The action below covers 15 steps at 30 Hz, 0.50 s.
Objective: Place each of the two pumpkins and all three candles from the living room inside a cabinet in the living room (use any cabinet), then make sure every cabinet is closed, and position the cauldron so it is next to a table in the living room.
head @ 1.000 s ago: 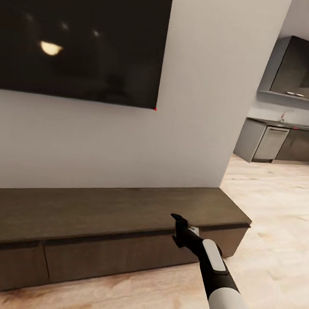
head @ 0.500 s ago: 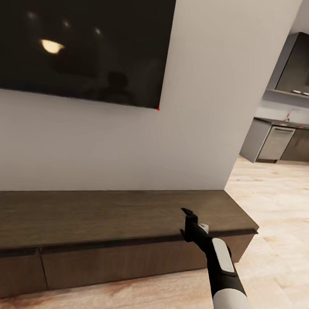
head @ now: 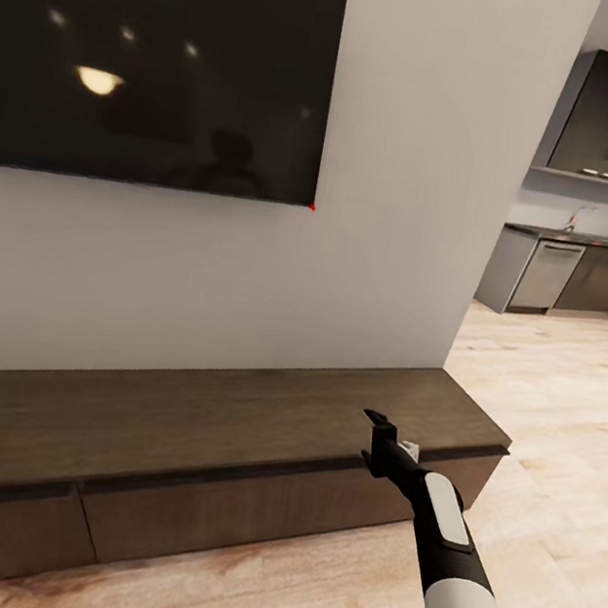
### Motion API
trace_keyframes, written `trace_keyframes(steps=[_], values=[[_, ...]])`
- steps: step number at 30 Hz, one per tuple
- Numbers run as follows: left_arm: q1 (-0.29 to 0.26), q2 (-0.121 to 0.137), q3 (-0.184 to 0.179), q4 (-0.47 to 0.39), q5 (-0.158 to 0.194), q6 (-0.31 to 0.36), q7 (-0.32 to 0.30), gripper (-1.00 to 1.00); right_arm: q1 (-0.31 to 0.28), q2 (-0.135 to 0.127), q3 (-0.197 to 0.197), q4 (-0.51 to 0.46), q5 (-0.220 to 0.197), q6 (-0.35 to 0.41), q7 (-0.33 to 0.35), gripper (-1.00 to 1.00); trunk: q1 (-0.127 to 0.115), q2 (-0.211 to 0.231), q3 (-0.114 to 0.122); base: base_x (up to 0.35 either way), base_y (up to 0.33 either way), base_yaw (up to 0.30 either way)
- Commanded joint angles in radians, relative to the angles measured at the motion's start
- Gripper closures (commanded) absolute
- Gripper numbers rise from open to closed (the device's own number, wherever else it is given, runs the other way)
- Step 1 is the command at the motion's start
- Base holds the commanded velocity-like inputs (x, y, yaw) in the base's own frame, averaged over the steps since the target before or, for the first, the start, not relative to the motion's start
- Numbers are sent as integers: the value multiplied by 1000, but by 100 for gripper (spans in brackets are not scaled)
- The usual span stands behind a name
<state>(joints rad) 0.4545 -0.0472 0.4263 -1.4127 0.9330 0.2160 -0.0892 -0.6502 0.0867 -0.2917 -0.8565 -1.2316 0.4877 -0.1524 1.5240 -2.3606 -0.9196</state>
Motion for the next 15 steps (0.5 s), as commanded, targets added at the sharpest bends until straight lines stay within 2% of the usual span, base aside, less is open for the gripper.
trace_keyframes(steps=[1,7,13,15], values=[[0,-1,4,3,10,4,-6,-100,-1,1,-4,-2,-11,5,-10,-100,0,0,-2,0,0,0],[0,-2,6,18,11,-54,-22,-100,0,1,-4,-2,-11,5,-10,-100,0,0,-12,0,0,0],[0,-3,6,23,19,-70,-25,-100,0,0,-5,-3,-11,5,-10,-100,0,0,-22,0,0,0],[0,-1,9,0,21,-68,-21,-100,0,-1,-6,-3,-11,5,-10,-100,0,0,-25,0,0,0]])
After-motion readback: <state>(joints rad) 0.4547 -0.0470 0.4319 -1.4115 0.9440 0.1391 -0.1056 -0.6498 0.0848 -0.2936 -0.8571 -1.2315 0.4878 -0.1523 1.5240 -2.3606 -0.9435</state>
